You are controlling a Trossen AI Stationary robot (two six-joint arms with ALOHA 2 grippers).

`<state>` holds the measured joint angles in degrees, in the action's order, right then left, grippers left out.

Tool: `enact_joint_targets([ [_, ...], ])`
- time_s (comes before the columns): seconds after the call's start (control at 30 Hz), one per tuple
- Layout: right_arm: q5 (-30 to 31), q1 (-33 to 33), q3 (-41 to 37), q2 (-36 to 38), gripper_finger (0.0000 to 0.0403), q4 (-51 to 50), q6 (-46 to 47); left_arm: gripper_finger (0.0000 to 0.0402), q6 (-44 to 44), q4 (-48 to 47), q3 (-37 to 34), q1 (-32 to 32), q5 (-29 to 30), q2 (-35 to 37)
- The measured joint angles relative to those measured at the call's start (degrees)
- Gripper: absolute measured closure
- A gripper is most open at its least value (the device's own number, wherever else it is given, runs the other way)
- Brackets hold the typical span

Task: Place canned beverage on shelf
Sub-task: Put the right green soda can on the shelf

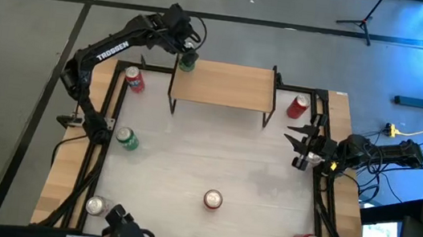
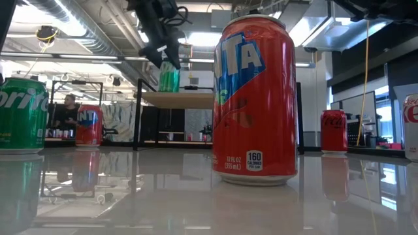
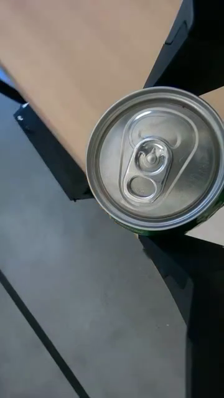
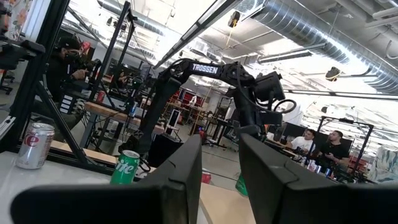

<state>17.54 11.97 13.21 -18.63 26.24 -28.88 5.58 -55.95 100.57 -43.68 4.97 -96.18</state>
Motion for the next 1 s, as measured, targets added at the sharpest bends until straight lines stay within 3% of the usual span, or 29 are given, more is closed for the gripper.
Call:
enact_joint_targets([
  [0.77,0.0,0.0,0.0,0.0,0.0297,0.1,0.0,0.0113,-0.2,2.2,-0.1,-1.7,-1.5,-2.2],
  [1.0,0.0,0.0,0.0,0.0,0.0298,0.1,0.0,0.0087,-1.3,2.4,-0.1,-1.1,-1.7,-2.2],
])
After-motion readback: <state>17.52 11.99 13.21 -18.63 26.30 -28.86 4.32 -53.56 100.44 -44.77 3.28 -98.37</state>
